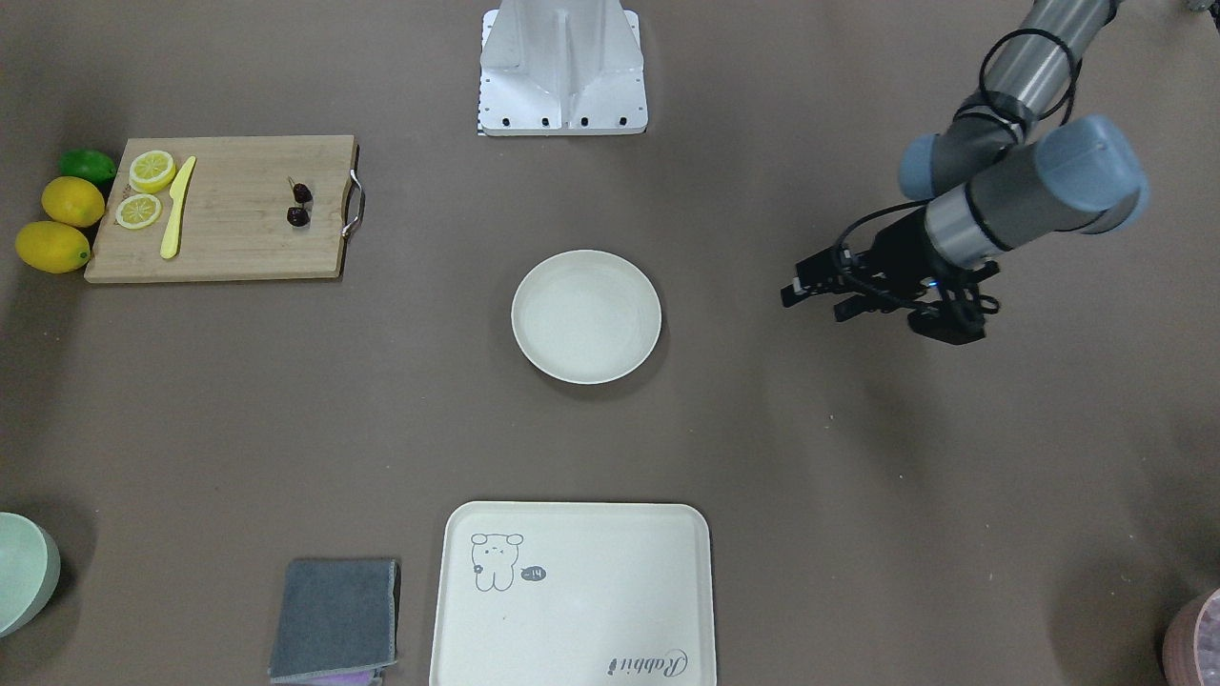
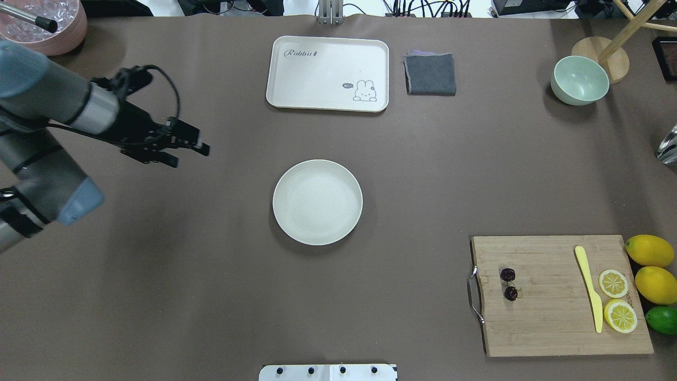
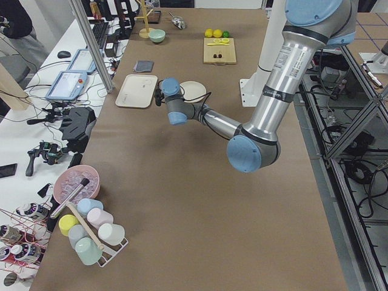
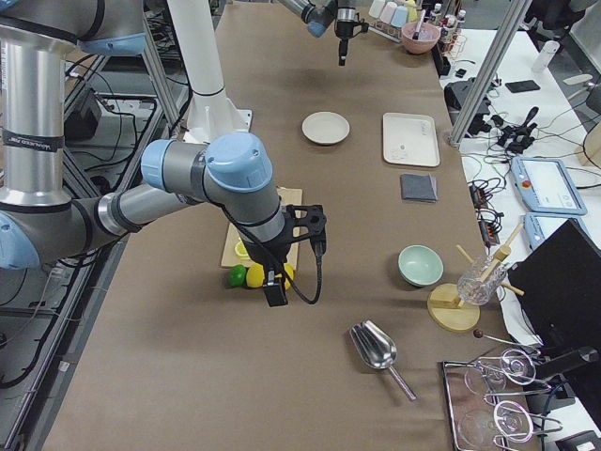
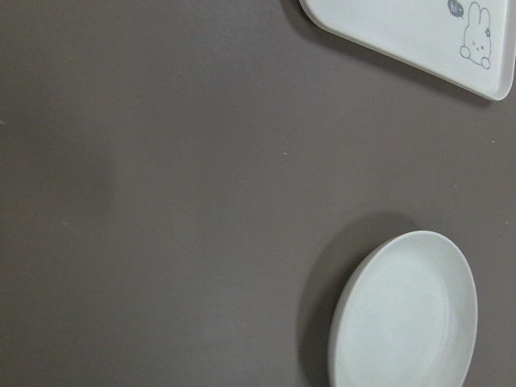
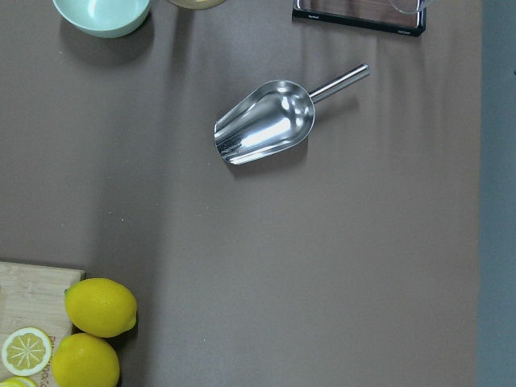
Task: Place red cherry on plate
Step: 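Release the plate and withdraw the left arm out of view, then move the right gripper over the cherries on the cutting board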
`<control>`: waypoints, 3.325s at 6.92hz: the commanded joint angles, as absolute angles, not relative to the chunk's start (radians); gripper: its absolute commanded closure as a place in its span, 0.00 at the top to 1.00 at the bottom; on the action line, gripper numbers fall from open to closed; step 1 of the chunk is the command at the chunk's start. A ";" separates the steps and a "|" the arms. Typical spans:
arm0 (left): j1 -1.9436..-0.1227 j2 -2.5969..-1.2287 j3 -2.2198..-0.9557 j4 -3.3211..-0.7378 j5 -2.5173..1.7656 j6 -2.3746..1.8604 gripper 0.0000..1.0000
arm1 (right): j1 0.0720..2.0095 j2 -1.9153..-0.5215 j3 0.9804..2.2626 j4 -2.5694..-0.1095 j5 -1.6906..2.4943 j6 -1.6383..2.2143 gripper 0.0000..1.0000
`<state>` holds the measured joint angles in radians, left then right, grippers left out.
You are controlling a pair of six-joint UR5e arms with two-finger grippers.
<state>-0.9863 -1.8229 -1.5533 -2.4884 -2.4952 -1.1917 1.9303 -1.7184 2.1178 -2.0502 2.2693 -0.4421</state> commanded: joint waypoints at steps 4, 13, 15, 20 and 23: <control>-1.328 -1.589 -1.572 -2.201 -2.559 -0.504 0.97 | 1.879 -1.537 2.161 -2.263 2.275 -0.439 1.00; -1.621 -1.624 -1.704 -1.502 -2.562 0.097 0.97 | 1.072 -1.532 2.280 -1.841 2.219 0.453 0.98; -1.621 -1.623 -1.715 -1.502 -2.562 0.097 0.98 | 0.857 -1.534 2.287 -1.660 2.139 0.781 0.98; -1.623 -1.643 -1.709 -1.480 -2.563 0.092 0.98 | 0.499 -1.551 2.362 -1.655 1.847 1.112 0.95; -1.626 -1.677 -1.710 -1.434 -2.562 0.094 0.98 | 0.445 -1.638 2.259 -1.482 1.781 1.144 0.94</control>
<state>-1.6250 -1.6723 -1.7086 -1.4406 -2.5612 0.0931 0.4609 -1.6007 2.3220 -1.5906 1.8041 1.1350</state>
